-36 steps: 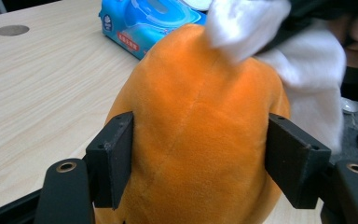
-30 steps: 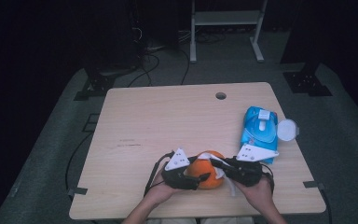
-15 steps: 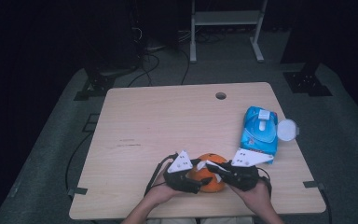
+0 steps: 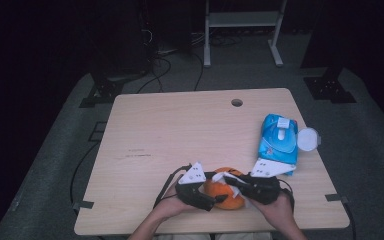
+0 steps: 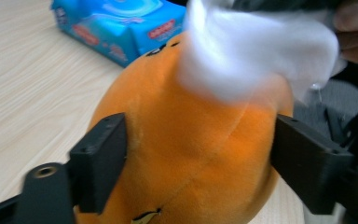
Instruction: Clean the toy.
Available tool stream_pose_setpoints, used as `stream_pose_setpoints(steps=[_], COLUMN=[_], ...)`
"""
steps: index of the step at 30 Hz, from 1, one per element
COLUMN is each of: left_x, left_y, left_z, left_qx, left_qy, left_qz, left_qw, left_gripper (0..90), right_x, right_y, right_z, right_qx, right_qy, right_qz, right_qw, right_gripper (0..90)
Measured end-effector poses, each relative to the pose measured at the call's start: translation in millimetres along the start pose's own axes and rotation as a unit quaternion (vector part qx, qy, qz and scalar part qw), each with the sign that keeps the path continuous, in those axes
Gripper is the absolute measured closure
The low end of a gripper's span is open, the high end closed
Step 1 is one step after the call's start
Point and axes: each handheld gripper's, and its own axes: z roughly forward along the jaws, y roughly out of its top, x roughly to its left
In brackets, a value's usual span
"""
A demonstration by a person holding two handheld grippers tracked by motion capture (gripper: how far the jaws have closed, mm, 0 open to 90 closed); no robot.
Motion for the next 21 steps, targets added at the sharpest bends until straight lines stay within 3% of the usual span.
stream_pose_setpoints(steps=[3,9,12,15,17,21], left_x=[-7.7,0.7,3.3,9.4,17.1,24.6], left_y=[1.3,-0.5,-1.3,-3.7,-6.4,-9.3], left_z=[0.0,-7.4,-7.4,-10.2,-13.7,-17.8], left_qx=[0.010,-0.004,-0.010,-0.018,-0.030,-0.043], left_qy=[0.012,0.015,0.014,0.014,0.014,0.019], left_qz=[0.030,0.004,-0.007,-0.035,-0.066,-0.099], left_qw=[0.9994,0.9999,0.9998,0.9991,0.9973,0.9940], left_gripper=[30.4,35.6,35.7,35.3,33.7,33.2], right_x=[6.1,-28.8,-33.3,-37.8,-45.4,-49.1], right_y=[1.5,-9.6,-12.9,-14.6,-20.0,-25.5], right_z=[8.7,-10.8,-16.3,-19.0,-22.0,-22.9], right_qx=[0.009,-0.013,-0.015,-0.016,-0.019,-0.033], right_qy=[0.003,-0.035,-0.041,-0.045,-0.045,-0.031], right_qz=[-0.013,0.048,0.055,0.062,0.081,0.106], right_qw=[0.9999,0.9981,0.9975,0.9969,0.9955,0.9933], right_gripper=[86.0,86.1,86.1,86.1,86.1,86.1])
